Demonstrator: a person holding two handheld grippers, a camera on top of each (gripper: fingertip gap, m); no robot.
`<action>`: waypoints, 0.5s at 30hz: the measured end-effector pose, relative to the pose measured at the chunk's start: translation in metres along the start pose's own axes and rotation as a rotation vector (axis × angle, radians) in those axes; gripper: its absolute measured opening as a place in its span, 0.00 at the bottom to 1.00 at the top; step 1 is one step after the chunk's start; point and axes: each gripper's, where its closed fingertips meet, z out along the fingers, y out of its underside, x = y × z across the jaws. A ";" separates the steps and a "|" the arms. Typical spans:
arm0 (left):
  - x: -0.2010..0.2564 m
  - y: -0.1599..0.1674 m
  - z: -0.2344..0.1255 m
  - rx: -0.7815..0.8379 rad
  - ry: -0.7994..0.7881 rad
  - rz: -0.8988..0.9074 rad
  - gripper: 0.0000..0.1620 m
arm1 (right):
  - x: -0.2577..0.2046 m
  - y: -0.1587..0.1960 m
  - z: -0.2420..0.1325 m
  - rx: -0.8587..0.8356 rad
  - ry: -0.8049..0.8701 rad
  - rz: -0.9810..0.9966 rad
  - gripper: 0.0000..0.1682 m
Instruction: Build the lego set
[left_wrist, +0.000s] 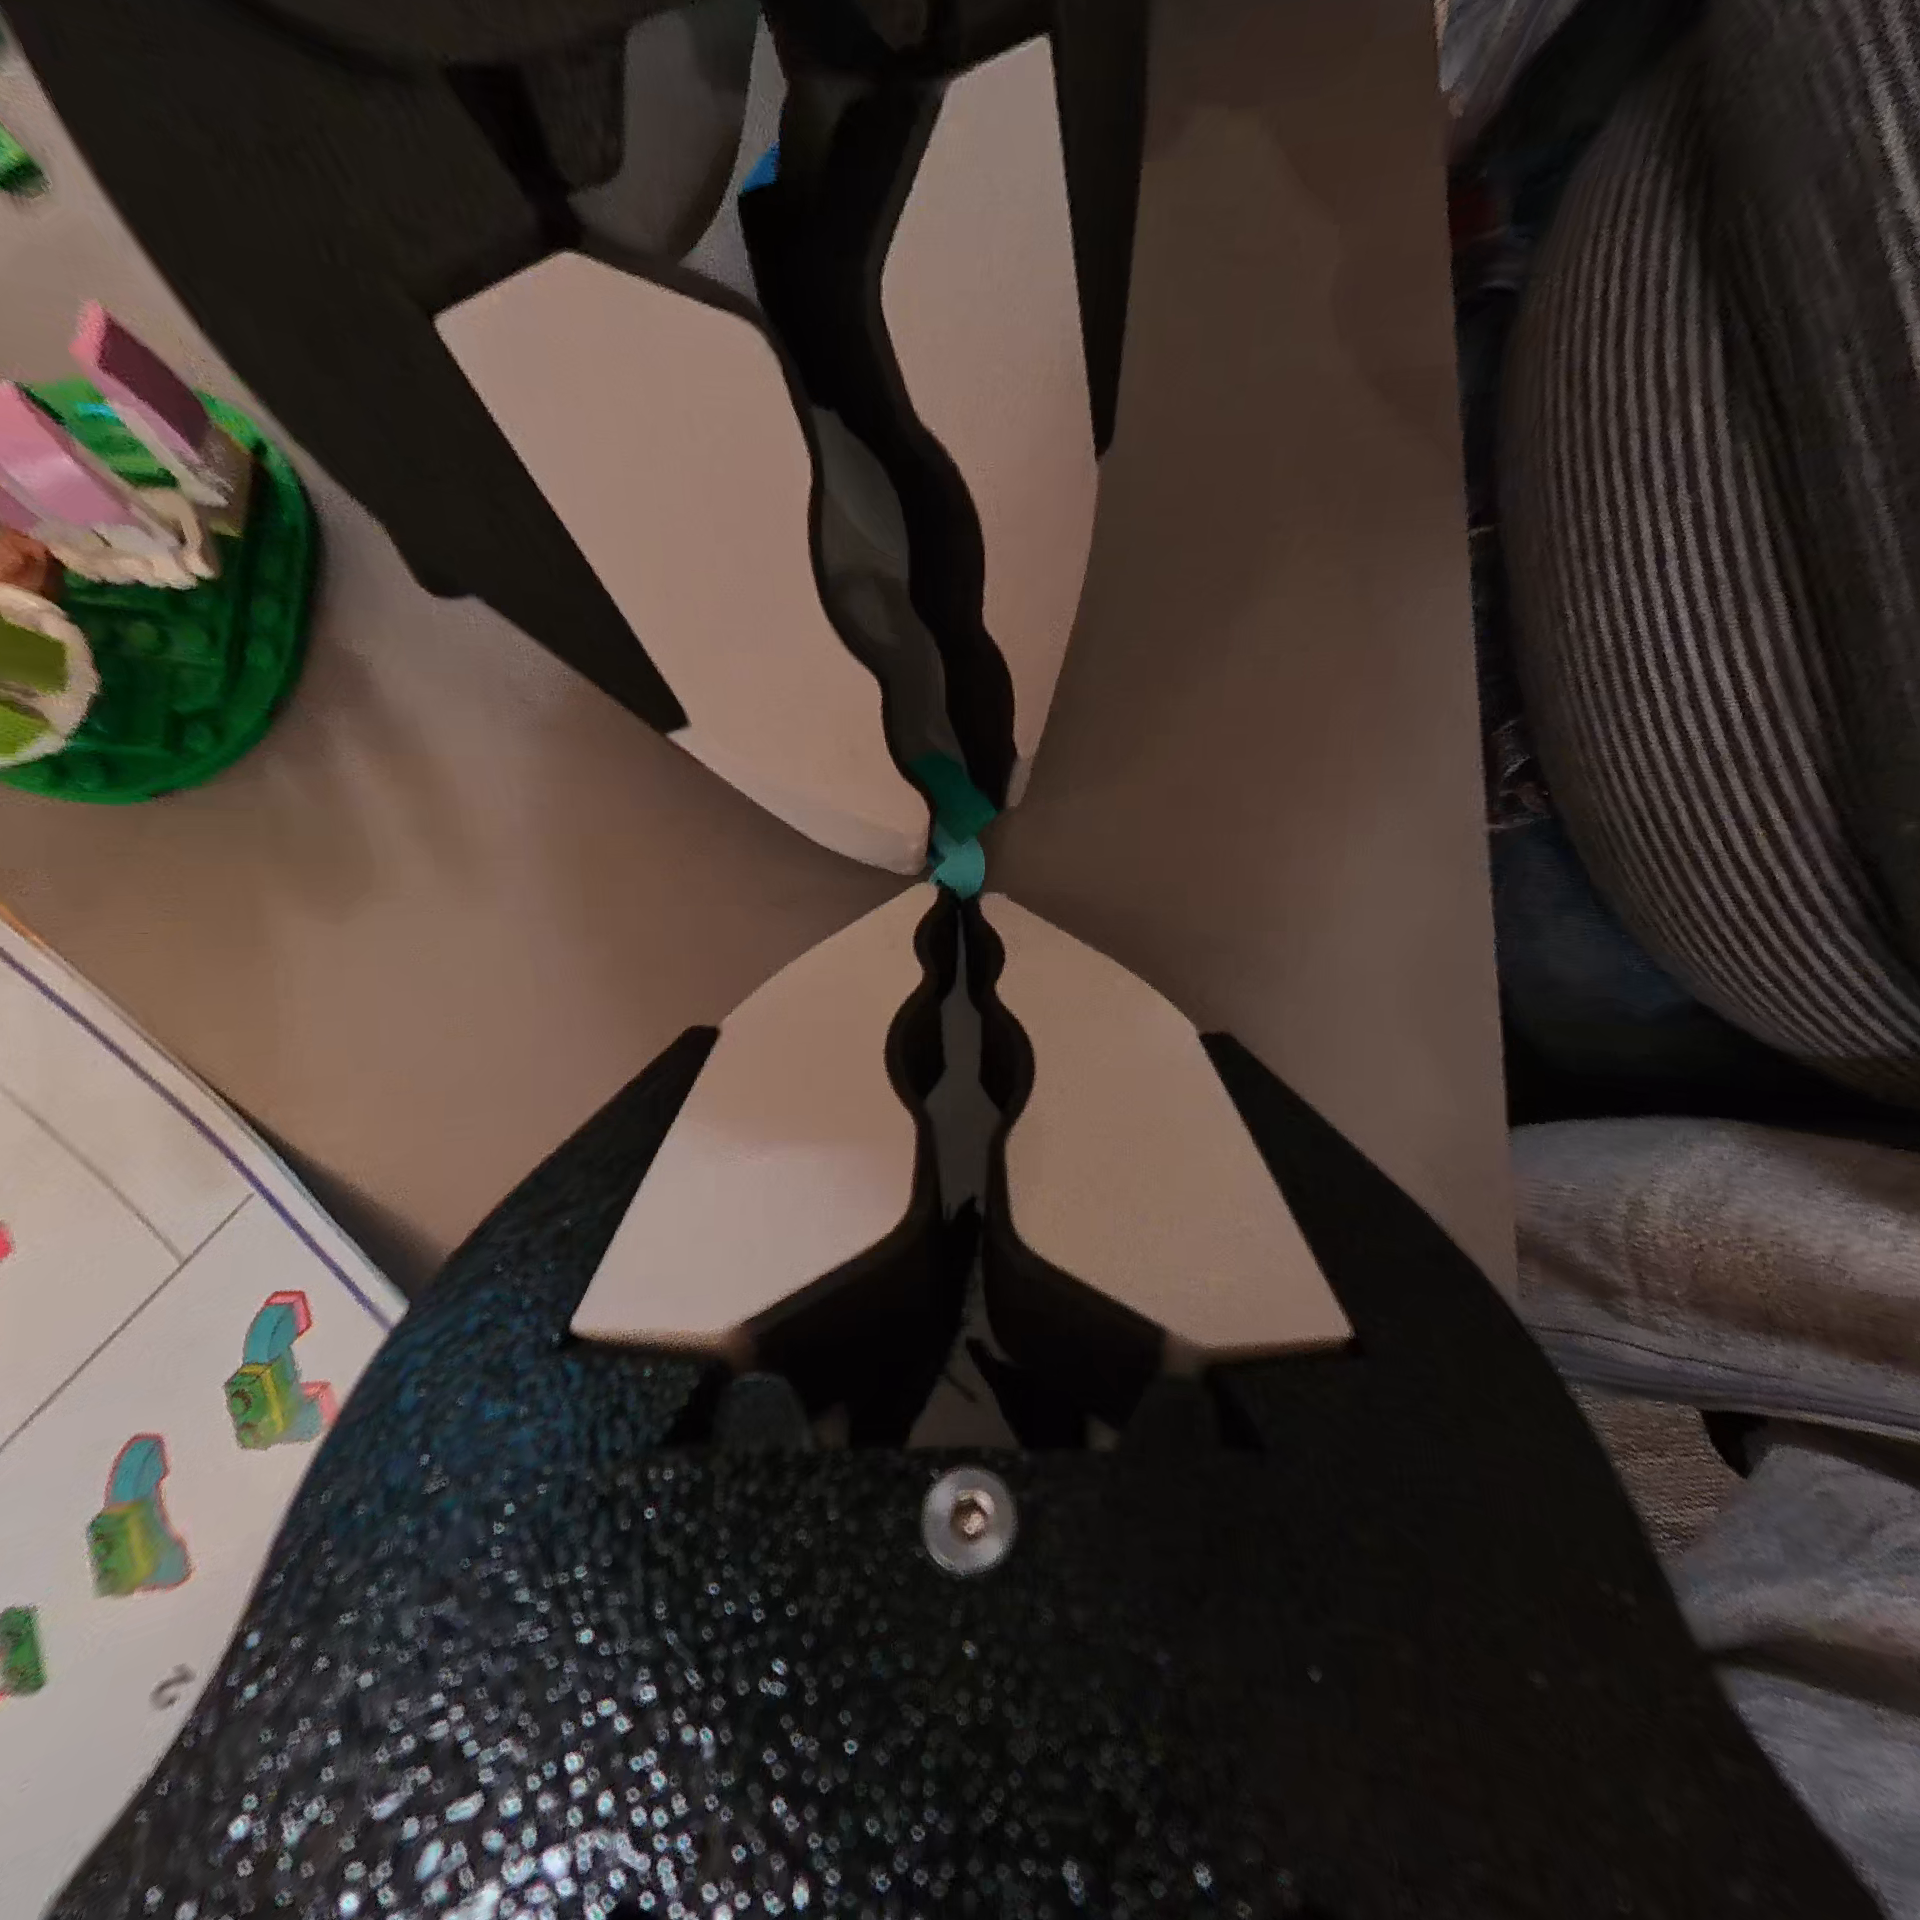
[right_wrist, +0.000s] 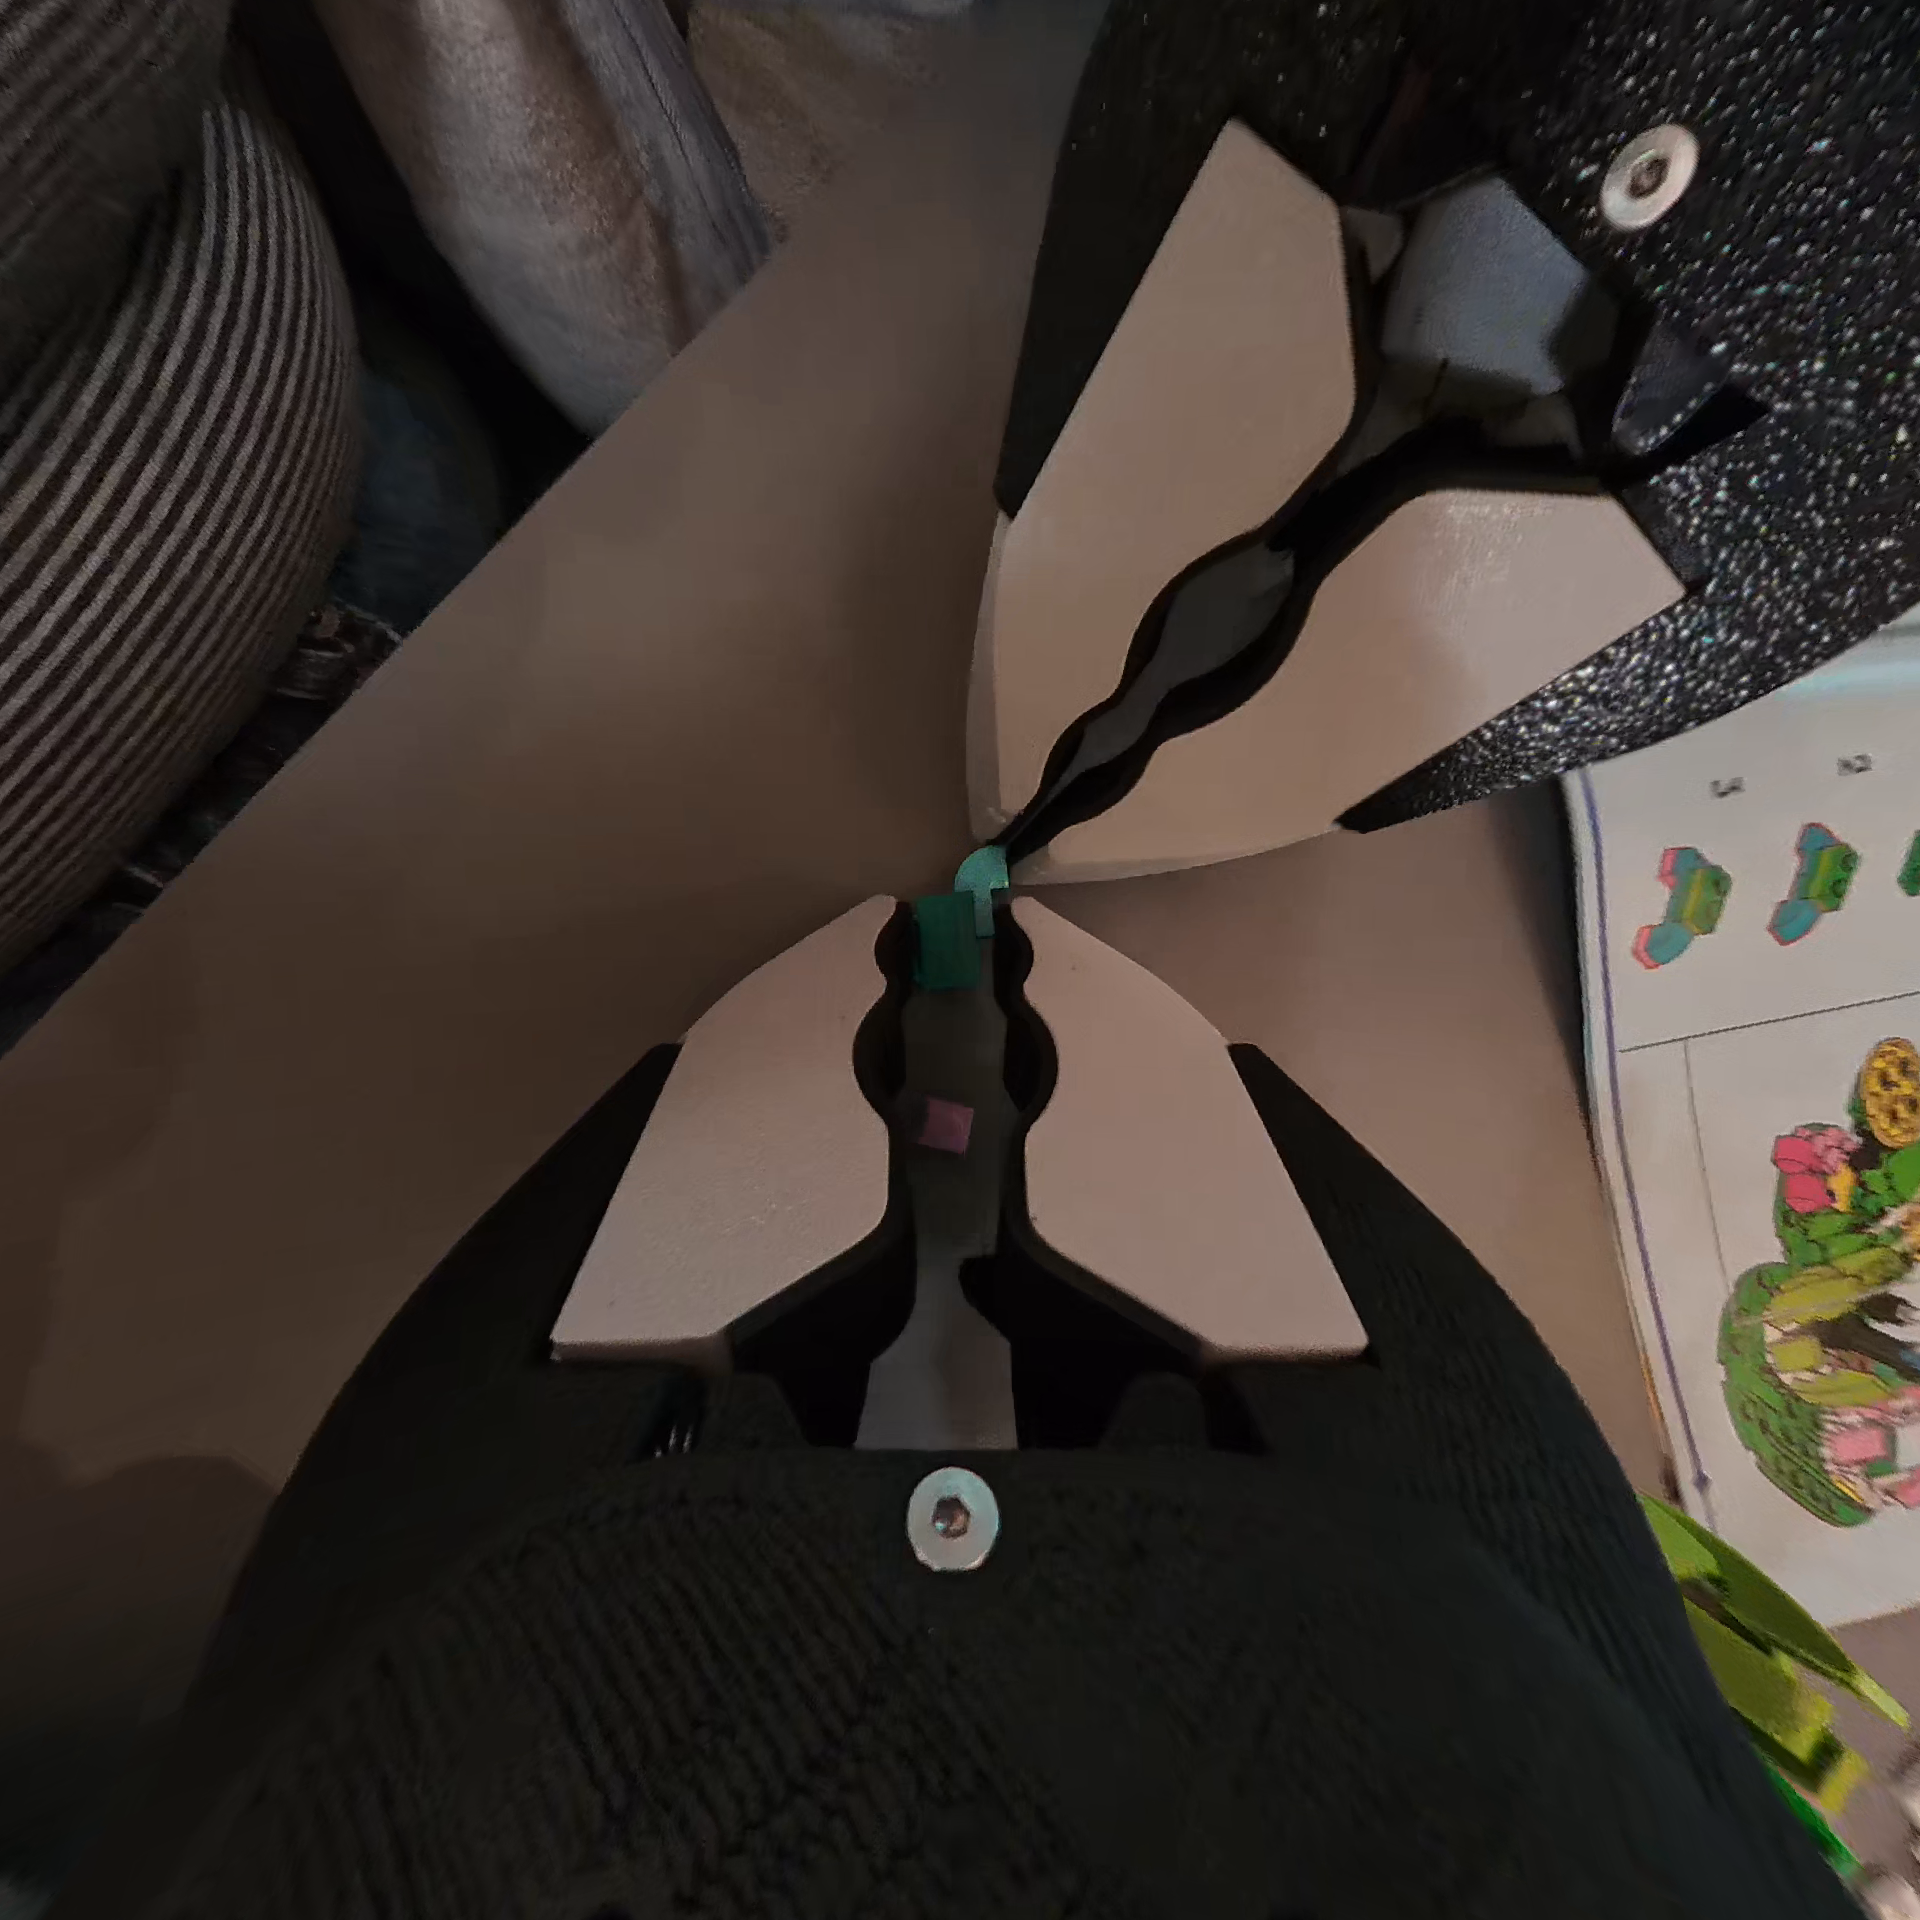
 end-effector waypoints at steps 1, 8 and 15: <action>0.001 -0.003 -0.003 0.003 -0.016 0.016 0.01 | 0.000 -0.003 -0.004 -0.001 0.030 -0.019 0.08; 0.010 -0.037 -0.030 0.067 -0.128 0.141 0.00 | -0.006 -0.026 -0.038 -0.022 0.241 -0.182 0.08; 0.004 -0.032 -0.014 0.096 -0.166 0.014 0.03 | -0.011 -0.013 -0.033 0.010 0.167 0.013 0.08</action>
